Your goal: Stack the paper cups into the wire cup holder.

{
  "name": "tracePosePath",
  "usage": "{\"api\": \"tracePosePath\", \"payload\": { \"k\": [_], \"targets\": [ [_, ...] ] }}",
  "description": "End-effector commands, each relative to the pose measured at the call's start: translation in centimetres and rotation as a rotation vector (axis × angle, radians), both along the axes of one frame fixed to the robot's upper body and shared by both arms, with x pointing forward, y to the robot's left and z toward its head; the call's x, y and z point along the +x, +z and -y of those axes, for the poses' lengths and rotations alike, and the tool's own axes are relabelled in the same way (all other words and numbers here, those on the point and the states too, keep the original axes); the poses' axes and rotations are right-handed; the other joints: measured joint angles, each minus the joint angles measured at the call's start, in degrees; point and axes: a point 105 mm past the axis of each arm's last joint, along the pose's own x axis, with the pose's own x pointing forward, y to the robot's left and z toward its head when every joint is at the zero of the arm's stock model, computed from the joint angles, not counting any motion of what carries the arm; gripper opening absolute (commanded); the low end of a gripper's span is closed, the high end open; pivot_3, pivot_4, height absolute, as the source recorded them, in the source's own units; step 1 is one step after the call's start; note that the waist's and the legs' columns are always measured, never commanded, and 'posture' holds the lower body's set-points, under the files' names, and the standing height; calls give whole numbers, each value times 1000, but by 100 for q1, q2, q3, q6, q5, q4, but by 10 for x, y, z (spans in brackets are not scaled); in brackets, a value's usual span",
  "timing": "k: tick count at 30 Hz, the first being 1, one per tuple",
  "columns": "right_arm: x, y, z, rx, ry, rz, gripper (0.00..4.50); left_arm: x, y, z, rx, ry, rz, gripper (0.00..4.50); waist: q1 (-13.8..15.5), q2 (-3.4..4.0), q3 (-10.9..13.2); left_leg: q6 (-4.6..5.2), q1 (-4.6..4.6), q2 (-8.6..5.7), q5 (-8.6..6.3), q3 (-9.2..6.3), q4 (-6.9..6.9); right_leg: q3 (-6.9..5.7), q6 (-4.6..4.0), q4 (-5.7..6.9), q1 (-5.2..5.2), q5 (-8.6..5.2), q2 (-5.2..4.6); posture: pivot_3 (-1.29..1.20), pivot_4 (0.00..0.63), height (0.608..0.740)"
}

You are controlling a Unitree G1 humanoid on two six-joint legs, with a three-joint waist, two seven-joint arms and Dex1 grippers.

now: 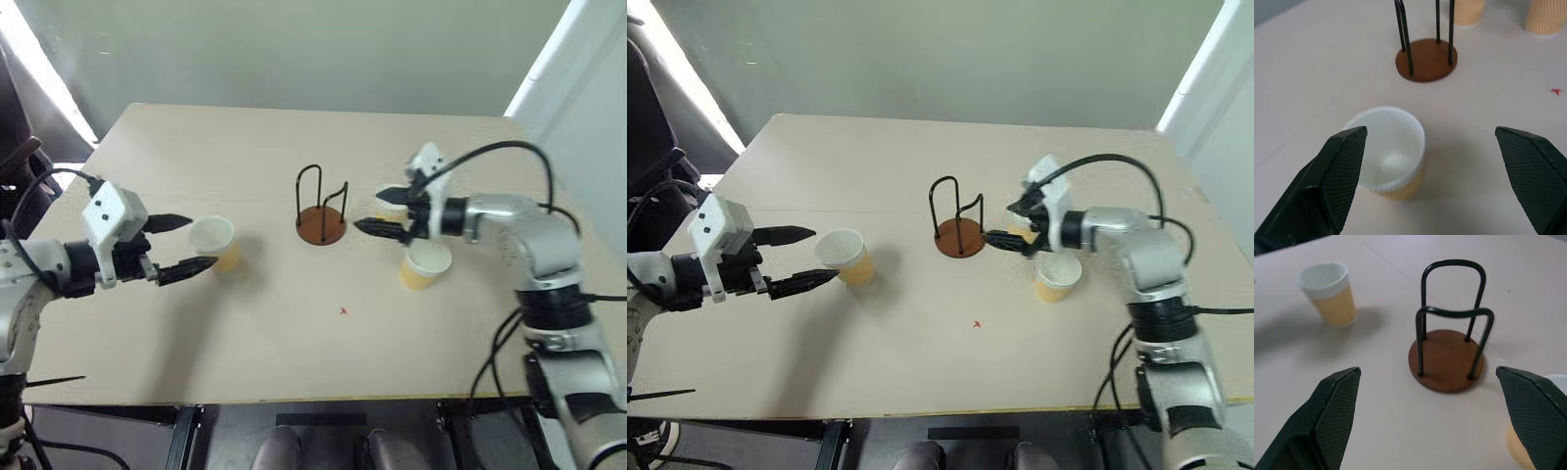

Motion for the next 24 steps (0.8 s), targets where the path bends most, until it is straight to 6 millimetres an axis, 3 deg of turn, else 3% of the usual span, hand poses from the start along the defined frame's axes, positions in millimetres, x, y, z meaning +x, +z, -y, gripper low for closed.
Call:
{"api": "tracePosePath", "payload": {
  "k": [1,14,24],
  "targets": [
    [6,1,-2,2,-62,-5,4500,-2,15,6,12,-9,59,4472,0,0,0,0,-1,0,0,0,-1,0,0,0,0,0,0,0,150,740],
    [26,-21,-40,67,-138,-35,4500,4,30,7,-7,33,139,4472,14,1,0,-10,-7,-2,5,-5,-5,-2,-1,3,-9,0,0,0,150,740],
    [51,-8,-59,142,-174,14,4500,-8,30,20,7,-40,78,4472,13,2,1,-21,-19,-2,9,-5,-28,-3,-4,8,-27,-2,0,0,150,740]
  ]
}}
